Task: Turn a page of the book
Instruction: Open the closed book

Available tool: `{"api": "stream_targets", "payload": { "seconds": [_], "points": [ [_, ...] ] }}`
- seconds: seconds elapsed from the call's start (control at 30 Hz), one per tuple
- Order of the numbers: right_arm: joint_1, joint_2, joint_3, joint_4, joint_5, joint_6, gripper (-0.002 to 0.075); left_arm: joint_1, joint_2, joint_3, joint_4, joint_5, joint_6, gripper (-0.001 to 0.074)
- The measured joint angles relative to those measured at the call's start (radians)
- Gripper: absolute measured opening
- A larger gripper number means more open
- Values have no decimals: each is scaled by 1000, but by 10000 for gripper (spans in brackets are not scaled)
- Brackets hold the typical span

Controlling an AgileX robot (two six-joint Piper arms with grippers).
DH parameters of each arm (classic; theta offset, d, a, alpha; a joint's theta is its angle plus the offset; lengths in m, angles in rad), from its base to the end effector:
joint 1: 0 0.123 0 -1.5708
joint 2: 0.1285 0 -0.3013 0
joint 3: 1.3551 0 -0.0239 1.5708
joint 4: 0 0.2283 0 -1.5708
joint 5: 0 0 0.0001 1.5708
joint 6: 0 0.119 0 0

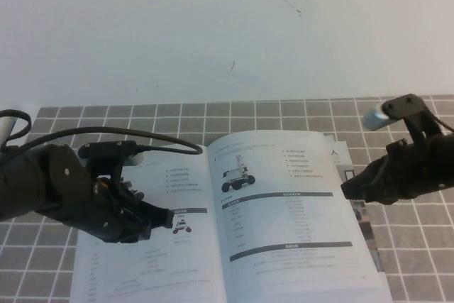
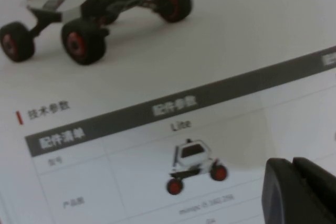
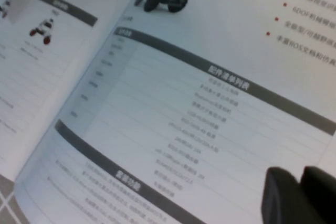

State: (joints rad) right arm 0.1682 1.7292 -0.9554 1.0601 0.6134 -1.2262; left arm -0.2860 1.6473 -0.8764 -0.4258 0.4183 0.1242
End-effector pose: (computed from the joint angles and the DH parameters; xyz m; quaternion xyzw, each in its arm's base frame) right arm 0.3163 0.1144 0.1982 -0.2650 0.8932 0.2384 0.2742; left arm 0.2916 -0.1066 0.1895 0.0293 0.9650 -0.1463 0.2159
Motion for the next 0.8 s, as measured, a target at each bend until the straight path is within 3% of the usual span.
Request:
{"api": "stream_targets", "payload": {
  "seconds": [0.07,0.3,0.6,0.8],
  "points": [
    [4,55,-41,-45,18,29,90,0,17,0,27,-8,-19,-4],
    [4,236,-172,-141,56,139,398,0,66,-2,47,-24,-36,-4],
    [4,303,-307,-288,108,366,446,0,80,-7,50,-35,-37,-4],
    [4,326,-314,-286,189,394,447,0,81,-9,50,-43,-37,-4]
  ]
}}
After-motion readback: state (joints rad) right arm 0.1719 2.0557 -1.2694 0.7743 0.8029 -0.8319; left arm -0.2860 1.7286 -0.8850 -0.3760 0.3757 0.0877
